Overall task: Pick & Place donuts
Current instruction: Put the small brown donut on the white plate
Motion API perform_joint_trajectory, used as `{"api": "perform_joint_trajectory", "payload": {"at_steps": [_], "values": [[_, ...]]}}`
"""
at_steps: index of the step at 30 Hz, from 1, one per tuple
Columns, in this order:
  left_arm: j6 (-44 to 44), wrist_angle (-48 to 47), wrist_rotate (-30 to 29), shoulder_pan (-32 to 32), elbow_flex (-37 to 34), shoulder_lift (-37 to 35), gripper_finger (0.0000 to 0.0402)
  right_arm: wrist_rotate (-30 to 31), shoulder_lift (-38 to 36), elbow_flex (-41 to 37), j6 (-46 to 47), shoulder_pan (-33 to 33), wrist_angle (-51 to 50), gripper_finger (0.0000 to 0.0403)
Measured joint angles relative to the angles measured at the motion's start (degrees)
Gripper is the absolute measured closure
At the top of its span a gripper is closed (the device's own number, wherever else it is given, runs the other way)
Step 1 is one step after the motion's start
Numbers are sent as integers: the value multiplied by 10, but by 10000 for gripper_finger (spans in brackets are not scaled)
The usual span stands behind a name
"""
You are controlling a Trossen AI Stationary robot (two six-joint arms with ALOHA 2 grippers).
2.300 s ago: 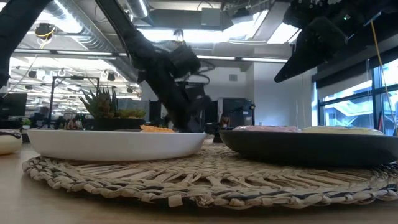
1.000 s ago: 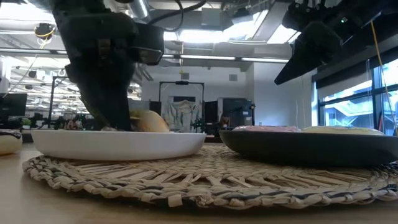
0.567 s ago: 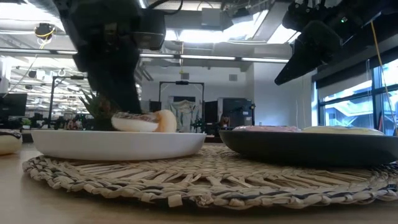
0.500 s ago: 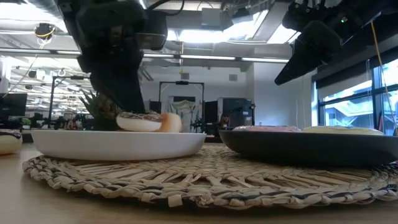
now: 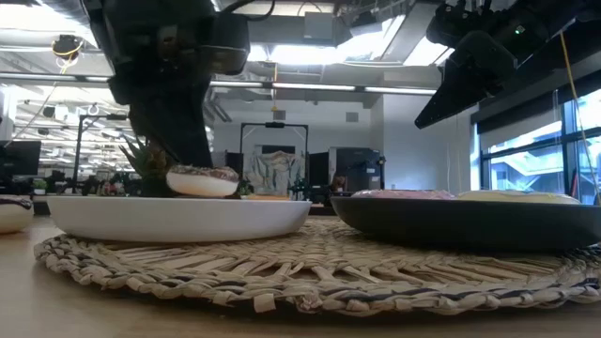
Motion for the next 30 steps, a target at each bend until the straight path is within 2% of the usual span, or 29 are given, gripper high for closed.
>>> {"api": "perform_joint_trajectory", "payload": {"at_steps": [8, 14, 20, 30], "values": [[-22, 0, -52, -5, 0, 5, 384, 0, 0, 0, 0, 0, 0, 257], [-31, 6, -51, -5, 0, 14, 384, 0, 0, 0, 0, 0, 0, 257], [-39, 12, -16, -5, 0, 33, 384, 0, 0, 0, 0, 0, 0, 257], [-39, 15, -13, -7, 0, 34, 384, 0, 0, 0, 0, 0, 0, 257]]}}
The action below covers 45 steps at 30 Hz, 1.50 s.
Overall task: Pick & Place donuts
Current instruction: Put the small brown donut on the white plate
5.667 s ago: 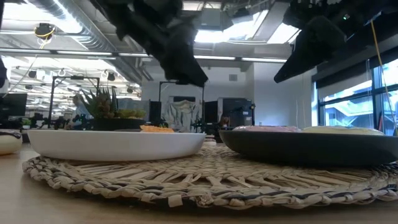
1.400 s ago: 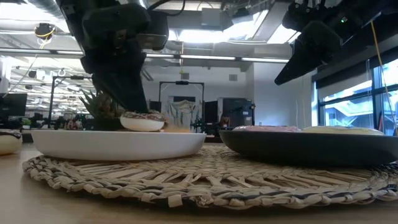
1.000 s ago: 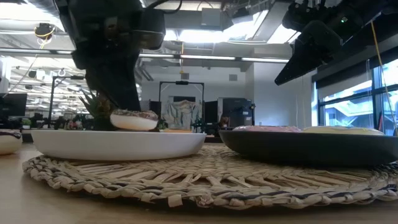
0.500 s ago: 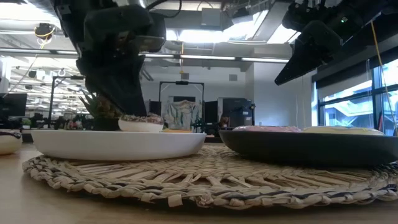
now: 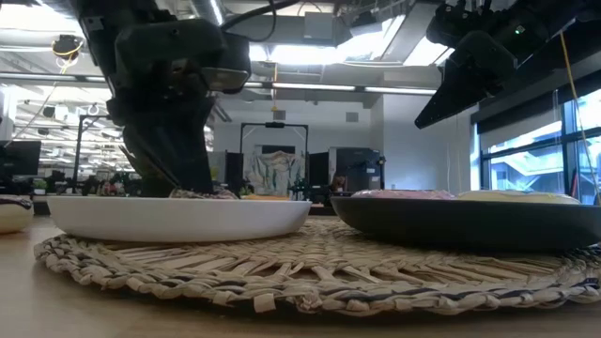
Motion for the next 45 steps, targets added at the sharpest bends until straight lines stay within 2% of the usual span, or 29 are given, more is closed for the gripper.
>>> {"api": "perform_joint_trajectory", "payload": {"at_steps": [8, 14, 21, 26, 38, 45], "values": [[8, 0, 43, -1, 0, 0, 384, 0, 0, 0, 0, 0, 0, 257], [9, 0, 11, 0, 0, 0, 384, 0, 0, 0, 0, 0, 0, 257], [6, 0, 30, -1, 0, 0, 384, 0, 0, 0, 0, 0, 0, 257], [1, 0, 4, 0, 0, 0, 383, 0, 0, 0, 0, 0, 0, 257], [-5, -1, 7, 0, 0, 0, 315, 0, 0, 0, 0, 0, 0, 257], [3, -2, 9, 0, 0, -9, 292, 0, 0, 0, 0, 0, 0, 257]]}}
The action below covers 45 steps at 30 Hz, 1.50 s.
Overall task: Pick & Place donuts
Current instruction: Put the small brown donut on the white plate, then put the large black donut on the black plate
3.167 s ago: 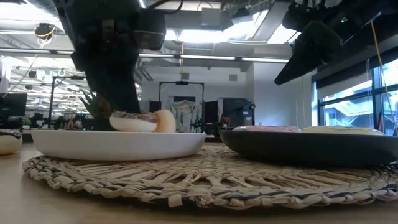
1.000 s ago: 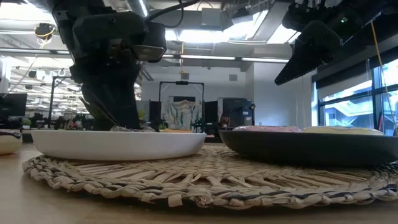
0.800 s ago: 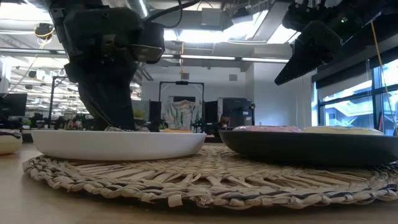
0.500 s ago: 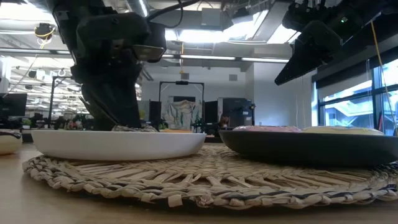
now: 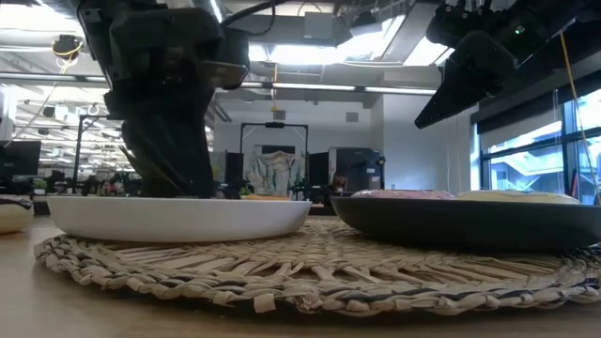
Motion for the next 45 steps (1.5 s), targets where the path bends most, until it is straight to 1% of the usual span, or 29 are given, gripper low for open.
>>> {"api": "perform_joint_trajectory", "payload": {"at_steps": [5, 9, 13, 17, 20, 22, 25, 30, 37, 40, 45], "values": [[2, -21, 0, 0, 0, -24, 286, 0, 0, 0, 0, 0, 0, 257], [-31, -97, -10, -7, 0, -57, 285, 0, 0, 0, 2, 0, -1, 257], [-118, -200, -20, -26, 0, -94, 284, -2, 0, 0, 2, 0, -1, 257], [-231, -305, -22, -56, 0, -123, 284, -4, 0, 0, 2, 0, -6, 257], [-321, -376, -28, -82, 0, -129, 284, -5, 0, 0, 2, 0, -8, 257], [-379, -417, -18, -98, 0, -129, 282, -5, 0, 0, 2, 0, -8, 257], [-442, -449, 2, -125, 0, -128, 279, -5, 0, 0, 2, 0, -8, 257], [-538, -462, -4, -164, -8, -128, 276, -5, 0, 0, 4, 0, -8, 257], [-635, -457, 26, -195, -59, -128, 278, -5, 0, 0, 5, 0, -8, 257], [-657, -440, 43, -201, -82, -128, 275, -5, 0, 0, 5, 0, -8, 257], [-658, -376, 42, -203, -113, -127, 270, -5, 0, 0, 6, 0, -8, 257]]}}
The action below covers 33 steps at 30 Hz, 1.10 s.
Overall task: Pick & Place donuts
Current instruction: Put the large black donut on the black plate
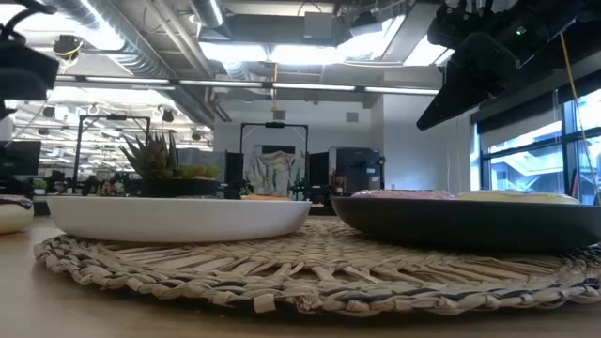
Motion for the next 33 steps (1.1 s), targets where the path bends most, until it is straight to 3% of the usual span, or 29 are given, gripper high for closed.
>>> {"api": "perform_joint_trajectory", "payload": {"at_steps": [8, 23, 33], "values": [[-9, 39, 0, 0, -37, 0, 271, 0, 0, 0, 0, 0, 0, 257], [20, 48, 2, 2, -38, 0, 276, 0, 0, 0, -1, 0, 0, 257], [39, 50, 14, 3, -39, 0, 343, 0, 0, 0, -1, 0, 0, 257]]}}
